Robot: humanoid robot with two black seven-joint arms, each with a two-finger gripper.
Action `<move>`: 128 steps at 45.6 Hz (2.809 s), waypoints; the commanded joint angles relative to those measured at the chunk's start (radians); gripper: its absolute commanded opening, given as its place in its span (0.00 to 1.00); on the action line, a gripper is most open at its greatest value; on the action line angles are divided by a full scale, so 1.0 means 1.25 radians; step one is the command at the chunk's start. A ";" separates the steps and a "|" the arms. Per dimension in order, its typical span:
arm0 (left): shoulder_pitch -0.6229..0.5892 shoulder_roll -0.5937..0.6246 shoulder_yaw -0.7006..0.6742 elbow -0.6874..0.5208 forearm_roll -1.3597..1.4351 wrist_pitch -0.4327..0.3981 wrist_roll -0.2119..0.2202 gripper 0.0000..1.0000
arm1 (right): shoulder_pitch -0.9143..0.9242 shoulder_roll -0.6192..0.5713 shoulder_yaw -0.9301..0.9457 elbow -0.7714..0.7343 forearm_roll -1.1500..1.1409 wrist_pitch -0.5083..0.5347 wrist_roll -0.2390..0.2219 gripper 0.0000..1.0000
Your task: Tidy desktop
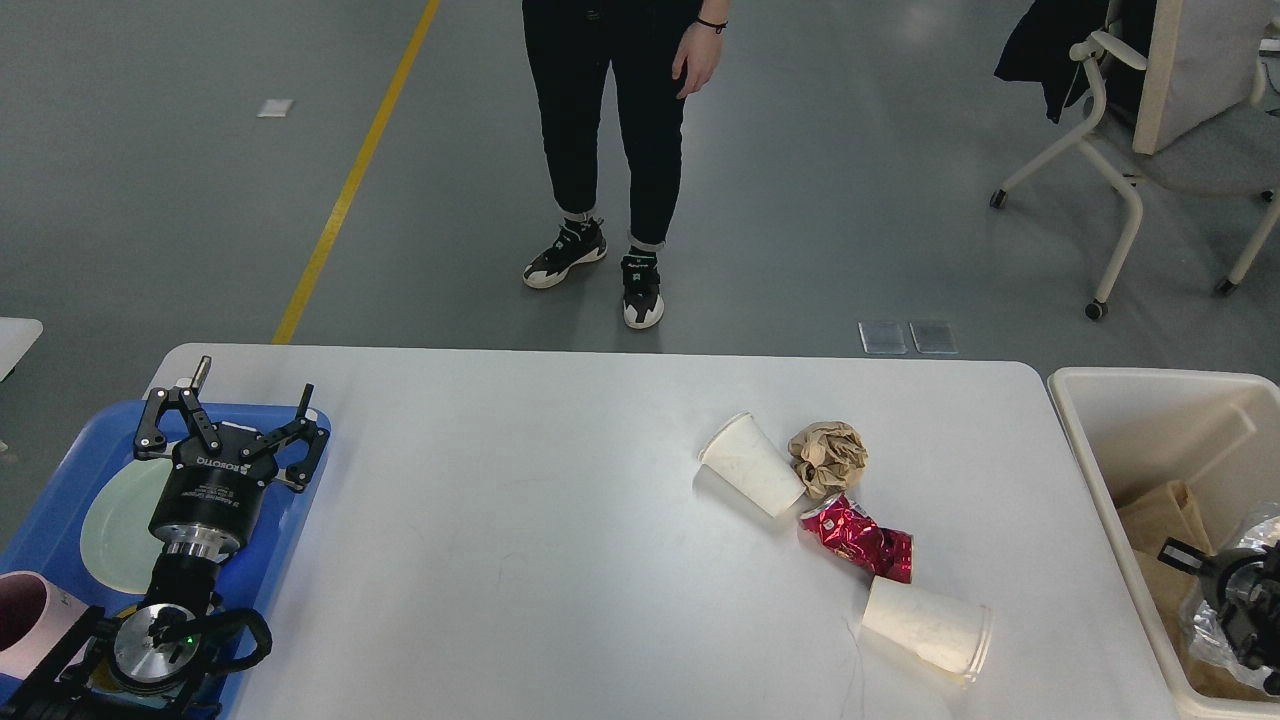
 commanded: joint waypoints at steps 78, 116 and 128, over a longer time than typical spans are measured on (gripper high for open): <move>-0.001 0.000 0.000 0.000 0.000 0.001 0.001 0.97 | 1.069 -0.143 -0.264 0.983 -0.237 0.365 -0.267 1.00; -0.001 0.000 0.000 0.000 0.000 0.001 0.000 0.97 | 1.458 0.019 -0.226 1.327 -0.083 0.516 -0.260 1.00; -0.001 0.000 0.000 0.000 0.000 0.001 0.000 0.97 | 1.400 0.028 -0.224 1.317 -0.085 0.494 -0.261 1.00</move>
